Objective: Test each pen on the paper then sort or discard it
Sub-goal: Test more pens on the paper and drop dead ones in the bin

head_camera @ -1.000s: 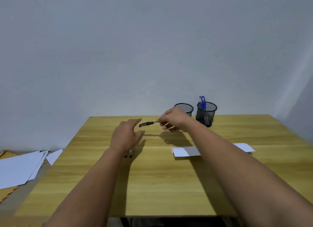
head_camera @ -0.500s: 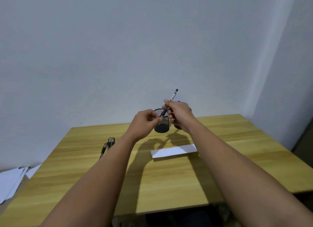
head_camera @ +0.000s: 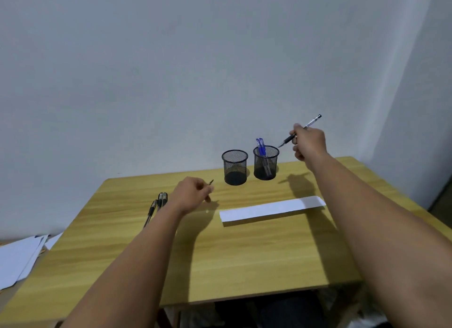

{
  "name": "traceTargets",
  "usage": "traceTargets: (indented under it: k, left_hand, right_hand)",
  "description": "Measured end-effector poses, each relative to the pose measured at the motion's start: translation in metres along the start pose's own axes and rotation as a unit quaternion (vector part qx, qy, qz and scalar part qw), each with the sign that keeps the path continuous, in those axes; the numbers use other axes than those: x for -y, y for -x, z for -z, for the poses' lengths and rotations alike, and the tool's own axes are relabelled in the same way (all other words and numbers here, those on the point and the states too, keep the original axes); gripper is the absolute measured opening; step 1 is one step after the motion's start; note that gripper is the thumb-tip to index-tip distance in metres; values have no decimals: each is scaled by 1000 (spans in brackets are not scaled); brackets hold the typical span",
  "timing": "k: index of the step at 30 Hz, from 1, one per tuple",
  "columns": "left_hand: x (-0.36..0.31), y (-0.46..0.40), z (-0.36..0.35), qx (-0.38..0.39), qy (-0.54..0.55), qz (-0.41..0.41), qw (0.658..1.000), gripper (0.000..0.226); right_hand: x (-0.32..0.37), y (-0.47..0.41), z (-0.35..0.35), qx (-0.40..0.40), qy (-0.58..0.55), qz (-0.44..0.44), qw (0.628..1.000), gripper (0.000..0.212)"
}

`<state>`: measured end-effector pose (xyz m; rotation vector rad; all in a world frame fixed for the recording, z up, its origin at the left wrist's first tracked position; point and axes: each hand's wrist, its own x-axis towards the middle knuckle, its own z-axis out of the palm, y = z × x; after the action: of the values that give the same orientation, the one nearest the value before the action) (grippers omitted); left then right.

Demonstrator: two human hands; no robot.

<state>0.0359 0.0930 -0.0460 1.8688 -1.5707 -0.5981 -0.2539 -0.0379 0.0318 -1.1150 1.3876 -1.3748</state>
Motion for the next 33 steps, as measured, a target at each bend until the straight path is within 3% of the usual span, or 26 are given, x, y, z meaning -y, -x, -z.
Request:
traceTargets:
  k: [3, 6, 9, 11, 14, 18, 21, 27, 31, 33]
  left_hand:
    - [21, -1, -1, -63, -201, 32, 977, 24]
    - [31, 6, -18, -88, -371, -3, 925, 26]
    - [39, 10, -31, -87, -443, -14, 892, 33]
    - [43, 9, -36, -68, -440, -3, 895, 36]
    - [45, 10, -40, -98, -423, -10, 901, 41]
    - [36, 13, -55, -143, -303, -119, 935, 43]
    - [29, 16, -68, -103, -225, -179, 952, 37]
    - [36, 13, -87, 18, -249, -174, 953, 35]
    - [41, 13, -91, 17, -270, -182, 945, 31]
    - [39, 14, -91, 14, -264, -176, 948, 33]
  right_hand:
    - [-17, 8, -1, 55, 106, 95, 988, 19]
    - [-57, 28, -4, 65, 246, 178, 950, 24]
    - [-97, 51, -3, 72, 372, 230, 896, 20]
    - [-118, 62, -4, 103, 419, 230, 872, 28]
    - [-143, 72, -4, 140, 453, 189, 860, 43]
    - [-170, 74, -4, 140, 451, 177, 864, 40]
    - [-172, 73, -5, 137, 443, 179, 868, 41]
    - [-174, 69, -5, 132, 436, 185, 871, 42]
    - [-163, 63, -7, 128, 438, 270, 848, 35]
    - [-153, 61, -11, 118, 360, 303, 875, 25]
